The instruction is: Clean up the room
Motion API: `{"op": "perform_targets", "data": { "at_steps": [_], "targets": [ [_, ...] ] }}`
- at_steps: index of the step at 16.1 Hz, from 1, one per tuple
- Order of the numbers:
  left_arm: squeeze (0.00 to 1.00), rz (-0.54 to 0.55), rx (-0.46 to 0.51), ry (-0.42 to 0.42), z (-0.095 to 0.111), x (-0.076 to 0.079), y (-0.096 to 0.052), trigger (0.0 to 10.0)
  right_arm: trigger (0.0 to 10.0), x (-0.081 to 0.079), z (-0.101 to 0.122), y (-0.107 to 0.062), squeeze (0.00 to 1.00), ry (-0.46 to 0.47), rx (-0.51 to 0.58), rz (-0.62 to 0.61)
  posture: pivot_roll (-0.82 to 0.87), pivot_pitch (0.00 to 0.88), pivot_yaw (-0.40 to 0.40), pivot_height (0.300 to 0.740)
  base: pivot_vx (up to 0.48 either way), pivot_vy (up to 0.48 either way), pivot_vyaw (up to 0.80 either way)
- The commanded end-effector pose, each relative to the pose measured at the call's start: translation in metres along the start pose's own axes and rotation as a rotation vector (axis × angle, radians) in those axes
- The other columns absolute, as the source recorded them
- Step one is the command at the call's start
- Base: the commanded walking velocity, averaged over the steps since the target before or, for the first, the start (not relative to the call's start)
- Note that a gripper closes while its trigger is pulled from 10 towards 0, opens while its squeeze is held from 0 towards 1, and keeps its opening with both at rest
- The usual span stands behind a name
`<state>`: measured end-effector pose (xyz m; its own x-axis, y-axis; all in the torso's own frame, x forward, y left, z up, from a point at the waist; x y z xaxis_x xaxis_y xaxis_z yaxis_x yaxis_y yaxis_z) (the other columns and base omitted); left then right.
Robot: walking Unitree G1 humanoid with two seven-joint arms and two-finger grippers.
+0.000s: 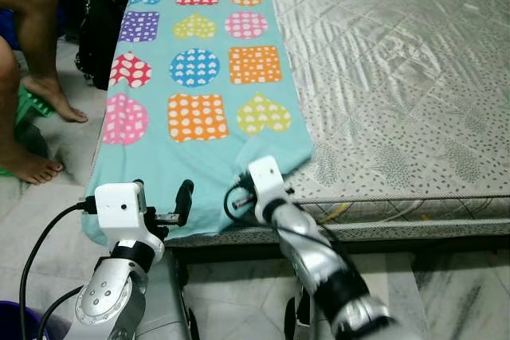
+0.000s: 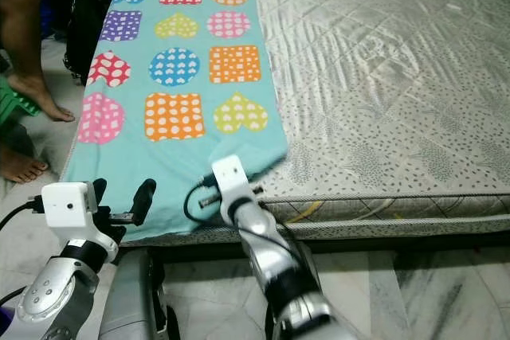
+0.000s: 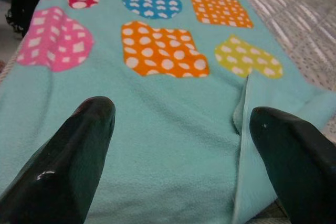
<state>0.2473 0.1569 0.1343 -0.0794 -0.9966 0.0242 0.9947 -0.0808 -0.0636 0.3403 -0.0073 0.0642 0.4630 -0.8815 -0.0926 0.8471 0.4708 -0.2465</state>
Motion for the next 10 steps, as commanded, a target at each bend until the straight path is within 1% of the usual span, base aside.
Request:
{"op": "perform_targets", "data": {
  "at_steps": [1,2,3,5,6,7,8,9,10],
  "targets": [
    [0.0,0.013,-0.01,0.007,-0.003,-0.003,-0.001,10.0,0.0,0.004,-0.001,-0.005,0.0,0.045,-0.004,0.004,0.03,0.197,-0.03,0.55,0.0,0.0,0.0],
    [0.0,0.012,-0.011,0.005,-0.004,-0.003,0.0,10.0,0.0,0.013,0.003,-0.009,0.0,0.072,0.006,-0.007,0.03,0.198,-0.027,0.55,0.0,0.0,0.0],
    [0.0,0.011,-0.011,0.004,-0.004,-0.003,0.0,10.0,0.0,0.017,0.003,-0.011,0.0,0.081,0.003,-0.015,0.02,0.197,-0.025,0.55,0.0,0.0,0.0],
    [0.0,0.011,-0.014,0.004,-0.005,-0.003,0.001,10.0,0.0,0.03,0.003,-0.019,0.0,0.102,-0.028,-0.032,0.02,0.198,-0.021,0.55,0.0,0.0,0.0],
    [0.0,0.016,-0.018,0.001,-0.005,-0.004,0.001,10.0,0.0,0.036,0.002,-0.024,0.0,0.121,-0.049,-0.06,0.02,0.199,-0.019,0.55,0.0,0.0,0.0],
    [0.0,0.019,-0.019,0.0,-0.006,-0.005,0.002,10.0,0.0,0.038,0.002,-0.025,0.0,0.131,-0.055,-0.069,0.02,0.2,-0.019,0.55,0.0,0.0,0.0],
    [0.0,0.021,-0.02,0.0,-0.006,-0.005,0.002,10.0,0.0,0.043,-0.003,-0.028,0.0,0.121,-0.087,-0.095,0.02,0.2,-0.021,0.55,0.0,0.0,0.0],
    [0.0,0.022,-0.02,0.0,-0.006,-0.005,0.002,10.0,0.0,0.044,-0.003,-0.03,0.0,0.12,-0.09,-0.098,0.02,0.199,-0.021,0.55,0.0,0.0,0.0],
    [0.0,0.028,-0.02,0.001,-0.006,-0.006,0.002,10.0,0.0,0.049,-0.003,-0.035,0.0,0.118,-0.103,-0.107,0.02,0.199,-0.022,0.55,0.0,0.0,0.0]
  ]
}}
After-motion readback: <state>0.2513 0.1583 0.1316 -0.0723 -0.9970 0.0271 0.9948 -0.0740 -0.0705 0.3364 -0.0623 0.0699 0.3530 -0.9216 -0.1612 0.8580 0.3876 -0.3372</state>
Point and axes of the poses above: a point about 5 cm out from each wrist's last joint towards the gripper, its own y axis pointing out of the wrist towards the gripper, its own z axis along the axis of the wrist's last joint, x = y × z, the point moved 3 cm from there along y, pointing out of the wrist towards the gripper, and after that the axes turned 7 degrees about y, right-handed, at the moved point
